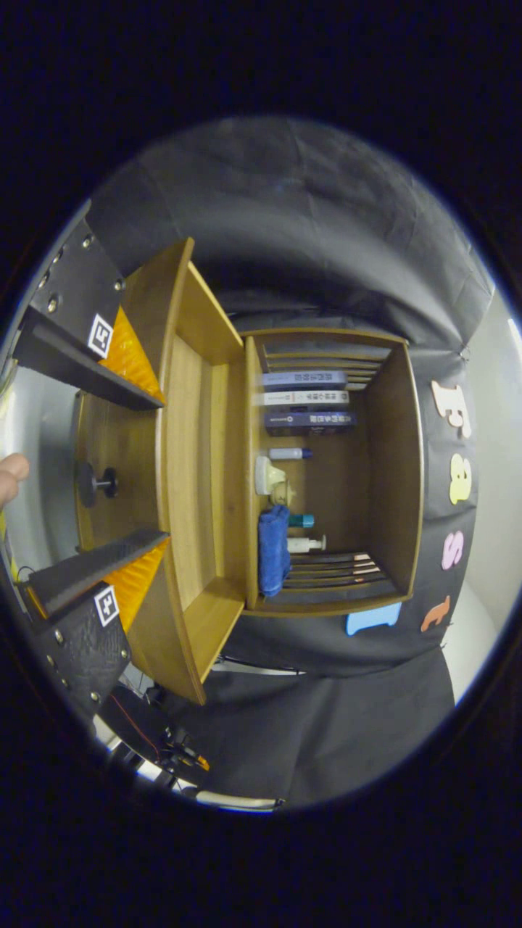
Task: Pull open the drawer, take out the items inside it, and place them on the countertop above the cabinet.
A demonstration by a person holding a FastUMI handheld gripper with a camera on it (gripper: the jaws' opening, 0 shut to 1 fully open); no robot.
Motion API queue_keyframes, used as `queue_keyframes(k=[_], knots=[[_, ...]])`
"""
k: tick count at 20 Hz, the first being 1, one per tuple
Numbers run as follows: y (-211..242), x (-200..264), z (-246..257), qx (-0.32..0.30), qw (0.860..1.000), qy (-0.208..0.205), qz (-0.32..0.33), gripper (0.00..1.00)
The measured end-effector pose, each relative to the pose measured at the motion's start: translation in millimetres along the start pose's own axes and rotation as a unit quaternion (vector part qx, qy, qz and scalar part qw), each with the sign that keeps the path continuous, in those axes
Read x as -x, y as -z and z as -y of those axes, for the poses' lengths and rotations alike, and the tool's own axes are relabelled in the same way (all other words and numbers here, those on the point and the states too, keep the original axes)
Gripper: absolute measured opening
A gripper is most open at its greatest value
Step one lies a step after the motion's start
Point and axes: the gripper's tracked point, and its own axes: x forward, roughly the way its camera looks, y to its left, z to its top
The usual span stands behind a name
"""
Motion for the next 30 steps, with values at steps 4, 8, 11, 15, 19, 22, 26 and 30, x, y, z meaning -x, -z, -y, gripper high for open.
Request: queue_keyframes(k=[4, 8, 11, 15, 19, 22, 26, 30], knots=[[24, -13, -2, -0.018, 1.0, 0.001, -0.018, 0.98], [43, -23, -4, -0.03, 0.999, -0.008, -0.032, 0.98], [43, -24, -3, -0.021, 1.0, -0.006, -0.013, 0.98], [46, -28, -4, 0.01, 1.0, 0.004, 0.004, 0.98], [46, -37, -13, 0.009, 1.0, 0.019, 0.004, 0.99], [48, -39, -18, 0.011, 1.0, 0.026, 0.001, 0.99], [51, -39, -19, -0.003, 1.0, 0.021, -0.003, 0.99], [48, -43, -19, -0.003, 1.0, 0.021, -0.004, 0.99]])
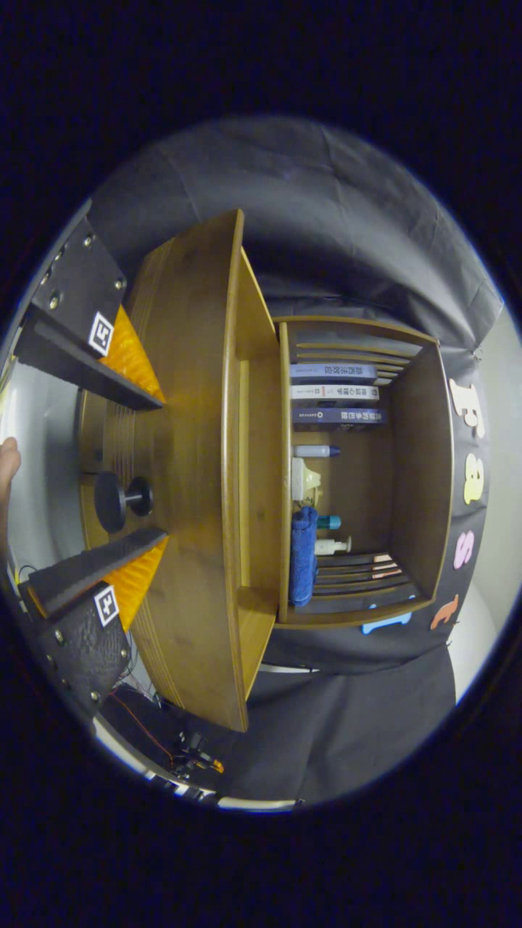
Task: Pull open the drawer, take out the items inside it, and place them on the countertop above the cabinet.
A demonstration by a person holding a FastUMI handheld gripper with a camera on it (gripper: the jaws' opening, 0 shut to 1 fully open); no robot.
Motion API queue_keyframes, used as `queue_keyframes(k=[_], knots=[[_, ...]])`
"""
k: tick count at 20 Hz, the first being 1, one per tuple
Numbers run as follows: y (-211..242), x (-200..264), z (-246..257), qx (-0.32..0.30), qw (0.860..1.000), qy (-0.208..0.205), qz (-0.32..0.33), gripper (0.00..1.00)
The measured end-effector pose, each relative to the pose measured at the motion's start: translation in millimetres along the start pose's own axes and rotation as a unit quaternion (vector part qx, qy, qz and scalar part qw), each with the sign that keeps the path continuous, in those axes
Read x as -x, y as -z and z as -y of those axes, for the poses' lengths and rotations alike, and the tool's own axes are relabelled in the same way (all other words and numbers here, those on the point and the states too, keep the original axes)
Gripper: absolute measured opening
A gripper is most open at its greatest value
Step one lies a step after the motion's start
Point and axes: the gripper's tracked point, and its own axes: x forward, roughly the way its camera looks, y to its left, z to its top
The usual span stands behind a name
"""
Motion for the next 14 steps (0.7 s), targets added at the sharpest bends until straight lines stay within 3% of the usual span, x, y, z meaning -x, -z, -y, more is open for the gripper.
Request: queue_keyframes(k=[14], knots=[[-15, -51, 0, -0.012, 1.0, -0.013, -0.005, 0.99]])
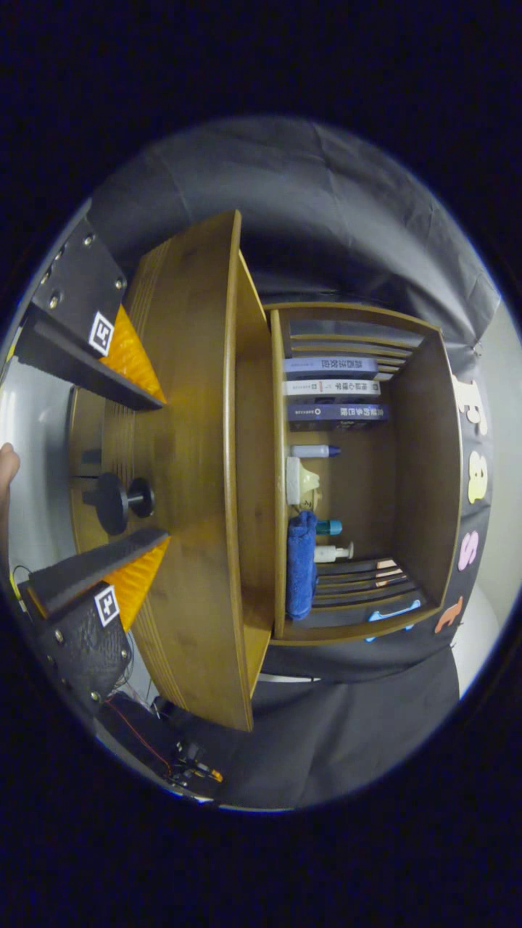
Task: Pull open the drawer, take out the items inside it, and place them on the countertop above the cabinet.
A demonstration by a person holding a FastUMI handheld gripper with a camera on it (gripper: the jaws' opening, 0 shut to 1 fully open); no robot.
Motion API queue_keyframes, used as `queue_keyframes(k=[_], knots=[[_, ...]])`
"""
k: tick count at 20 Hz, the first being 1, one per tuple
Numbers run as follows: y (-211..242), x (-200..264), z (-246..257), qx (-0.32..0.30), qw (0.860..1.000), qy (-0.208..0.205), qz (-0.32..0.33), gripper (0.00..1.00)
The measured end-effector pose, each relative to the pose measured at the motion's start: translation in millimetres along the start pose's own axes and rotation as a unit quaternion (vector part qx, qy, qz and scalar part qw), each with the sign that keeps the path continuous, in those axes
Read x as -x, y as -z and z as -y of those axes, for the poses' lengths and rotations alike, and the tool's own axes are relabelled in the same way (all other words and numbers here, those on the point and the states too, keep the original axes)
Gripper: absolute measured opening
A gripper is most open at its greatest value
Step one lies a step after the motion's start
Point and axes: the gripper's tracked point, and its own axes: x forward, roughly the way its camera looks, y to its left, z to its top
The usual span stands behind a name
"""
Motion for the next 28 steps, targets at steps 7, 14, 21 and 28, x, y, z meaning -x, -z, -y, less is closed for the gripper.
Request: queue_keyframes(k=[7, 14, 21, 28], knots=[[-11, -40, -3, -0.013, 1.0, -0.001, -0.005, 1.0], [-12, -90, -7, -0.049, 0.998, 0.0, -0.038, 1.0], [-5, -130, -8, -0.117, 0.991, -0.012, -0.061, 1.0], [-1, -164, -7, -0.044, 0.998, 0.001, -0.043, 1.0]])
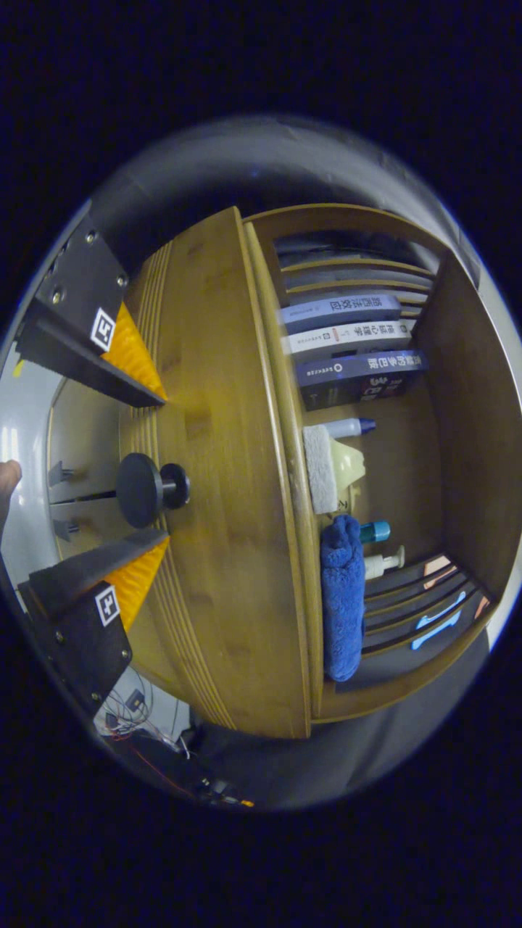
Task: Pull open the drawer, take out the items inside it, and place them on the countertop above the cabinet.
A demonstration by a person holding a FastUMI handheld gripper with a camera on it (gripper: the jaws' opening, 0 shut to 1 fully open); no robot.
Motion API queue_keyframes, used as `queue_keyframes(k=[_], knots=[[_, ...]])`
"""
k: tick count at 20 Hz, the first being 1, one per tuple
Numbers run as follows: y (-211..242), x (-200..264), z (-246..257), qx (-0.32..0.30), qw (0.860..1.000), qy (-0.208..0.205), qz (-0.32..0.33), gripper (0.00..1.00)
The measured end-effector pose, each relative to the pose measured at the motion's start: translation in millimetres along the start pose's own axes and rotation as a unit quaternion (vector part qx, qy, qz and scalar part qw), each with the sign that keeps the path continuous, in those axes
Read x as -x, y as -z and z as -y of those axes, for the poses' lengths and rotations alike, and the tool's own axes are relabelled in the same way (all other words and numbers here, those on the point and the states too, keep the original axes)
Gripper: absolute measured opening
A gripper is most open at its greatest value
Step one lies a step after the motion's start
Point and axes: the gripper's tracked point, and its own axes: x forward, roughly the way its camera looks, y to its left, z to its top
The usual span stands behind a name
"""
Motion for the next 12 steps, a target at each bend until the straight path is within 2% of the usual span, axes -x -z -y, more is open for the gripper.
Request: queue_keyframes(k=[12], knots=[[-0.8, -4.7, 0.1, 0.012, 1.0, 0.004, 0.004, 1.0]])
